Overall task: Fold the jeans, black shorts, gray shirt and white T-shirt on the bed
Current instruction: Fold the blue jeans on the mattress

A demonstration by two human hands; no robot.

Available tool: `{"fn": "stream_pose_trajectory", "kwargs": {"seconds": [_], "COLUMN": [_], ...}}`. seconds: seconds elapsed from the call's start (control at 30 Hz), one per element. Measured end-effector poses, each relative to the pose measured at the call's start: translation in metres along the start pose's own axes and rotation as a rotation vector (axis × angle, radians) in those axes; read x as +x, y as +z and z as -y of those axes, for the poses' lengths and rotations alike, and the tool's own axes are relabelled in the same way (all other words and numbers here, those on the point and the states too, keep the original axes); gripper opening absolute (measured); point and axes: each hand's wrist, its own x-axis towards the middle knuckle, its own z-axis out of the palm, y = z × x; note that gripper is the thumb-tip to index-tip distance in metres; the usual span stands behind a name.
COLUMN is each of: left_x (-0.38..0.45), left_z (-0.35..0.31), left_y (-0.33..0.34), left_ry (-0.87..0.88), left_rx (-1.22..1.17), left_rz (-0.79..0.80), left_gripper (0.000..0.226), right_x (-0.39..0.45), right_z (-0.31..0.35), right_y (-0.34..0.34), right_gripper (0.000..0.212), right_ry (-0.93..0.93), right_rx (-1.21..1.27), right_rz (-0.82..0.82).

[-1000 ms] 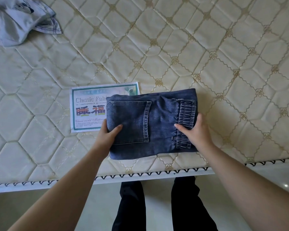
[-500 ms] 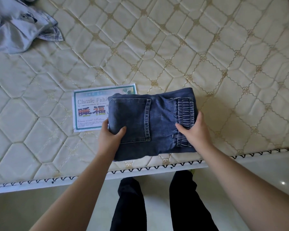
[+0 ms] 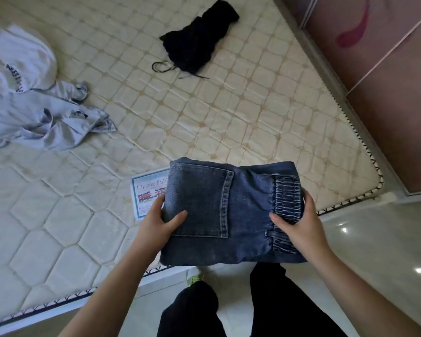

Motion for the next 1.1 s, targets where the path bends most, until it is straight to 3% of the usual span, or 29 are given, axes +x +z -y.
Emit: {"fn": "stream_pose_trajectory", "kwargs": {"seconds": [0.27,0.5,0.7,1.1], "left_x": [-0.074,-0.105,-0.136,-0.205], "left_z": [-0.065,-0.113,-0.146,-0.174], "left_y": [-0.001,0.034,0.103,0.293], "left_ry": [0.104,0.222,0.335,0.396], "left_rx": [0.057,0.227,0.333,0.324], "left_rz": [0.110,0.176,0.193,0.409], "left_gripper": [0.048,0.042,0.047,0.061], "right_x": [-0.106,-0.172,-0.215,-0.277], "right_z": [0.055,0.053,0.013,-0.089], "right_y": [-0.075,-0.127,-0.177,-0.330], "right_gripper": [0.093,0.094,0.093,0.092], "right_ry": [0.008,0.073,0.135,0.210], "right_rx": [0.035,0.095,0.172,0.200], "right_rz": [-0.191,-0.358,-0.461,-0.538]}}
